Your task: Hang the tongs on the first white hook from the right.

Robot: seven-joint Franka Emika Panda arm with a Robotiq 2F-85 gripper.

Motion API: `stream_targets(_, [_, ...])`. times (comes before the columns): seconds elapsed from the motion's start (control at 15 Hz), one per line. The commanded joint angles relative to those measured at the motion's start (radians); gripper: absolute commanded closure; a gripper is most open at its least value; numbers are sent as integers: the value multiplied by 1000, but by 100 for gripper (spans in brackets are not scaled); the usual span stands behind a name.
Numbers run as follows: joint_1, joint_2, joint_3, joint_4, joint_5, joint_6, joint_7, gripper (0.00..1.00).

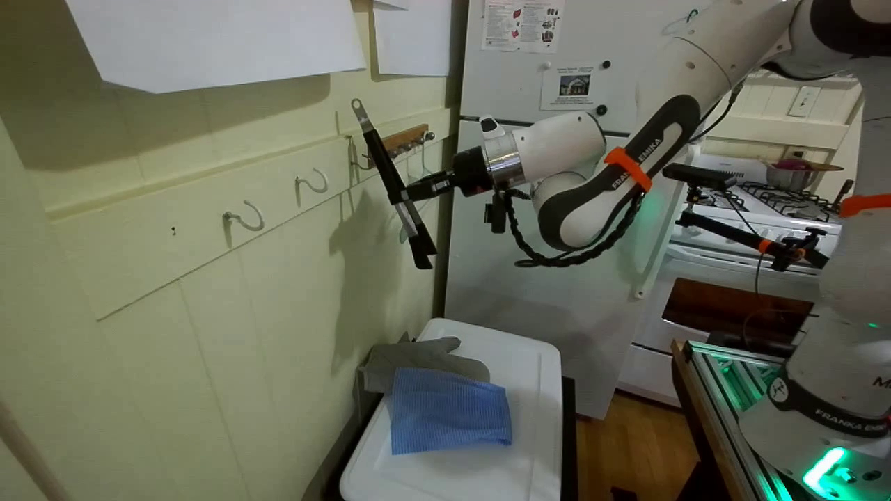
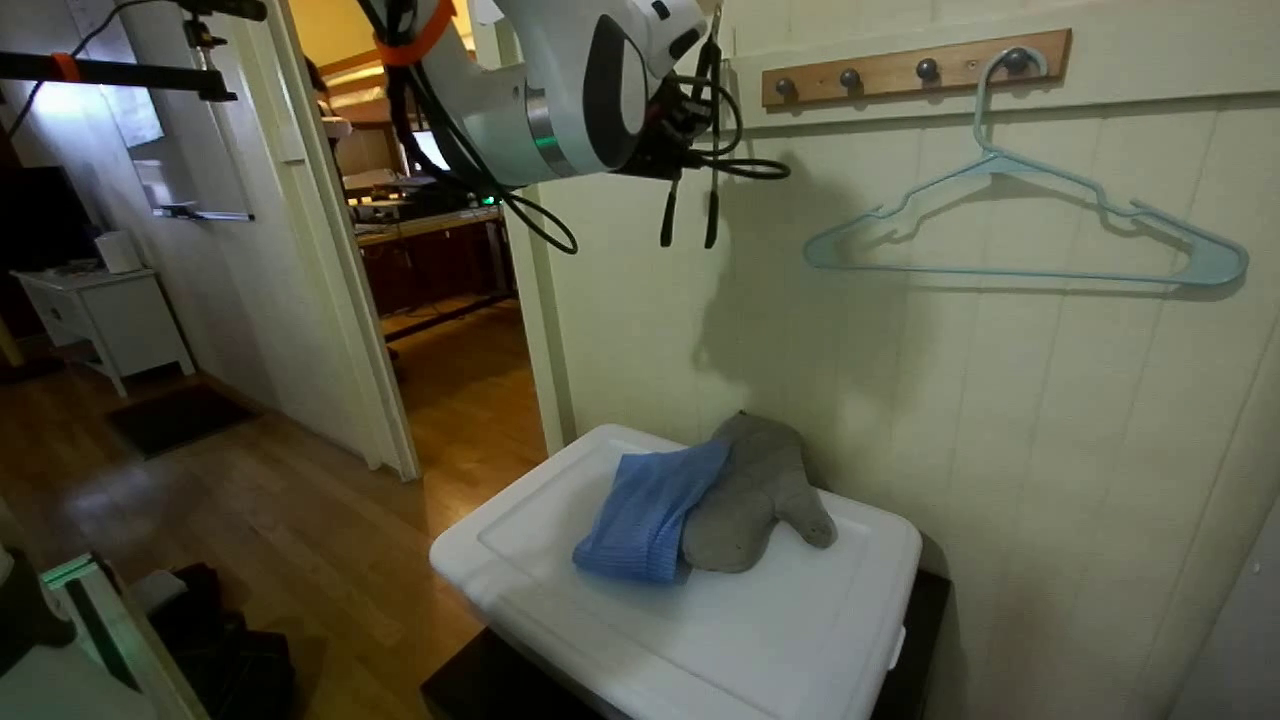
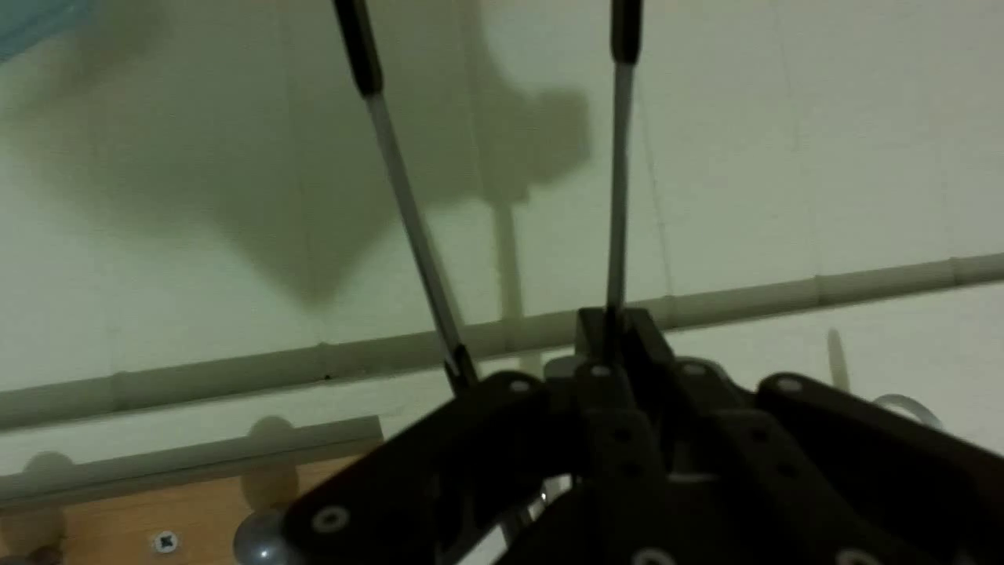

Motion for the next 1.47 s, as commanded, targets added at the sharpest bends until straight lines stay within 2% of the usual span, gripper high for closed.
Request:
stream_targets(0.0, [49, 33, -26, 38, 54, -15, -44, 98])
stream_targets(0.67, [185, 82, -107, 100, 189, -29, -136, 98])
stream_targets(1.4, [256, 92, -176, 107, 234, -51, -156, 98])
